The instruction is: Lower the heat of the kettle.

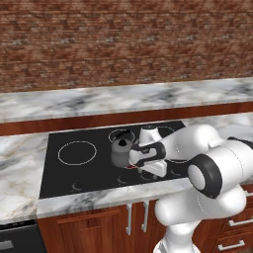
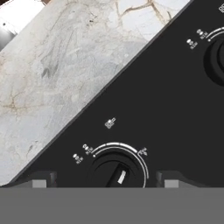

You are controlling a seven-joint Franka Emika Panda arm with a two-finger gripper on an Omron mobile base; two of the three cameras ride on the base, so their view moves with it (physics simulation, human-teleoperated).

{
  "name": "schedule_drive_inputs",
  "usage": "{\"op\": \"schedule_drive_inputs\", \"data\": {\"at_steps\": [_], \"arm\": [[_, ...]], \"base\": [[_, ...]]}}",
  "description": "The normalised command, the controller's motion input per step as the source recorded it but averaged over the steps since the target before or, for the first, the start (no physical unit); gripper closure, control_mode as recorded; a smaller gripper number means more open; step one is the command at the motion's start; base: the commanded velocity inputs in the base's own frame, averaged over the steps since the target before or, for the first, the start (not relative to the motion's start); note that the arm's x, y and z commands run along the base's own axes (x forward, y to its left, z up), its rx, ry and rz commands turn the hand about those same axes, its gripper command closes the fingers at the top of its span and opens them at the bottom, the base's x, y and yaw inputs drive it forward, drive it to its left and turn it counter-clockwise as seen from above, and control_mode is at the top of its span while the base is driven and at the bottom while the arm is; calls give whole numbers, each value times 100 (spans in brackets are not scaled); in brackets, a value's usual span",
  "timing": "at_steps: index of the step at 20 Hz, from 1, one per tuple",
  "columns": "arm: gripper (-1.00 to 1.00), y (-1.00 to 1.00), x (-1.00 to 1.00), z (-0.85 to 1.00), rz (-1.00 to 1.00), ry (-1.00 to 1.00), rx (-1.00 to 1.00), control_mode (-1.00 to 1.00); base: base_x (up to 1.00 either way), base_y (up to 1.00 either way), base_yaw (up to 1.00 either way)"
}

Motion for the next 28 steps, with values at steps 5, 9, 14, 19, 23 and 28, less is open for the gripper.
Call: {"op": "schedule_drive_inputs", "data": {"at_steps": [5, 9, 14, 19, 23, 28], "arm": [[-100, 1, -6, -20, 0, 0, 0, -100], [100, 6, -14, -21, 0, 0, 0, -100], [100, 10, -4, -23, -1, 0, 0, -100], [100, 14, 0, -21, -2, 0, 0, -100], [100, 4, -7, -19, -6, -1, 0, -100], [100, -3, -19, -17, -16, -5, 0, -100]], "base": [[0, 0, 0], [0, 0, 0], [0, 0, 0], [0, 0, 0], [0, 0, 0], [0, 0, 0]]}}
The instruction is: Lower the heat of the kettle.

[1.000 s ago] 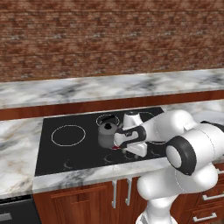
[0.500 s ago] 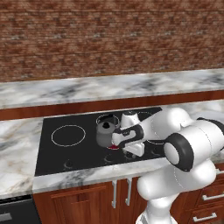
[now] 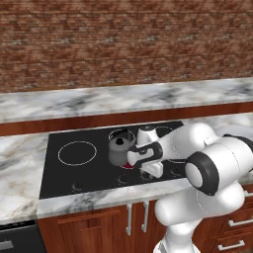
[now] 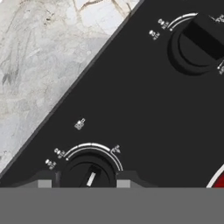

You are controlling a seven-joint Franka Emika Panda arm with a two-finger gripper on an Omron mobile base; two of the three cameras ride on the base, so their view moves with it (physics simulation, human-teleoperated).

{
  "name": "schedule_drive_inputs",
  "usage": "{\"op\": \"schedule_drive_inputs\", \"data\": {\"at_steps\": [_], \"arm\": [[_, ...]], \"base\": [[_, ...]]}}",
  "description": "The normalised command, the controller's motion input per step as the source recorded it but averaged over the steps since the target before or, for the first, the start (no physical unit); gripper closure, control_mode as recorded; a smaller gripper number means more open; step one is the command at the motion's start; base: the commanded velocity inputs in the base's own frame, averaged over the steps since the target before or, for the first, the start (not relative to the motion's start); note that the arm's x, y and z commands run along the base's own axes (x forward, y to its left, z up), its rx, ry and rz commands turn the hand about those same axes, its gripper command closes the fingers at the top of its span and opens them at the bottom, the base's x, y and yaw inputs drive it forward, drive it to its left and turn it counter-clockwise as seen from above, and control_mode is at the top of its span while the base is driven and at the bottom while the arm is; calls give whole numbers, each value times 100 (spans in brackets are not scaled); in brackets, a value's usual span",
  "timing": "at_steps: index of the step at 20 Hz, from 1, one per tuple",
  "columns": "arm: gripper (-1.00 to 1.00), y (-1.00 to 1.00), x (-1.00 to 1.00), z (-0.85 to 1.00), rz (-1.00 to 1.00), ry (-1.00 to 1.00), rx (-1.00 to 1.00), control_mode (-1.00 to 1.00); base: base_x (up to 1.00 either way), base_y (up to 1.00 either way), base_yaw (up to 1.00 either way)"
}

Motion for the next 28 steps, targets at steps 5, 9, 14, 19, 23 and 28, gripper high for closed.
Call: {"op": "schedule_drive_inputs", "data": {"at_steps": [5, 9, 14, 19, 23, 28], "arm": [[100, -1, -18, -15, -23, -5, 0, -100], [100, -1, -9, -12, -28, -1, 0, -100], [100, 0, -1, -3, -32, 0, 0, -100], [100, -2, 0, 0, -35, 0, 0, -100], [100, -1, 0, -5, -36, 0, 0, -100], [100, -7, -1, -8, -37, 0, 0, -100]], "base": [[0, 0, 0], [0, 0, 0], [0, 0, 0], [0, 0, 0], [0, 0, 0], [0, 0, 0]]}}
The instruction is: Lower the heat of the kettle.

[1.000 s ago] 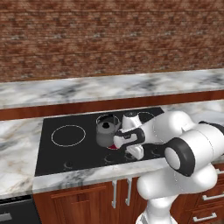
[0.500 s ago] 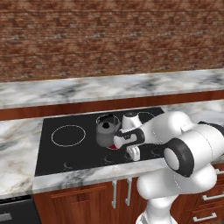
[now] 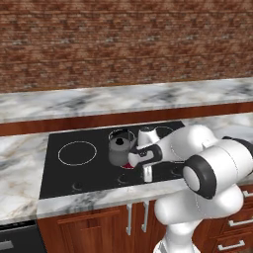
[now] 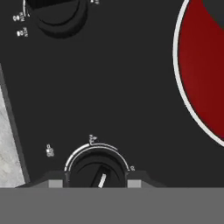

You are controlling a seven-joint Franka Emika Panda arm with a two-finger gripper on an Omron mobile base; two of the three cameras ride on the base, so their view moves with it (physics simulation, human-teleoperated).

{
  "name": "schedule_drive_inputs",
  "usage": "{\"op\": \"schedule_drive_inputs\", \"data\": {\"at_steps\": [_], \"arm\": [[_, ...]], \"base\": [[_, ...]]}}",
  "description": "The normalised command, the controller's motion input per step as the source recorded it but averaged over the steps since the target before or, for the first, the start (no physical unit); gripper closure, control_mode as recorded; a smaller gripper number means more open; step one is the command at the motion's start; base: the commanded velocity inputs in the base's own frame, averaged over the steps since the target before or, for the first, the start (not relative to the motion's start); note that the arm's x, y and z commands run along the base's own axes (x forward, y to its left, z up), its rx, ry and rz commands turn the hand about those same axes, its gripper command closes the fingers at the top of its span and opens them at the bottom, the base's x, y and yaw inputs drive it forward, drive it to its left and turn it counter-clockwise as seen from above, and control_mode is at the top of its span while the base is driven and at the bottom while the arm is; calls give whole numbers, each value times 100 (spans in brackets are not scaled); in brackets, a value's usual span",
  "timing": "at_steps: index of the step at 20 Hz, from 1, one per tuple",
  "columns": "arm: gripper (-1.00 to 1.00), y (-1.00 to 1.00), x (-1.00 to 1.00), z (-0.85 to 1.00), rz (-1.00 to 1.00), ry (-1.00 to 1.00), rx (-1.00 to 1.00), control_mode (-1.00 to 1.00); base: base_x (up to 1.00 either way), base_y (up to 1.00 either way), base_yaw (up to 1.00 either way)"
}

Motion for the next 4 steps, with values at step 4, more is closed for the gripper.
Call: {"op": "schedule_drive_inputs", "data": {"at_steps": [4], "arm": [[100, -5, -3, -5, -38, 0, 2, -100]], "base": [[0, 0, 0]]}}
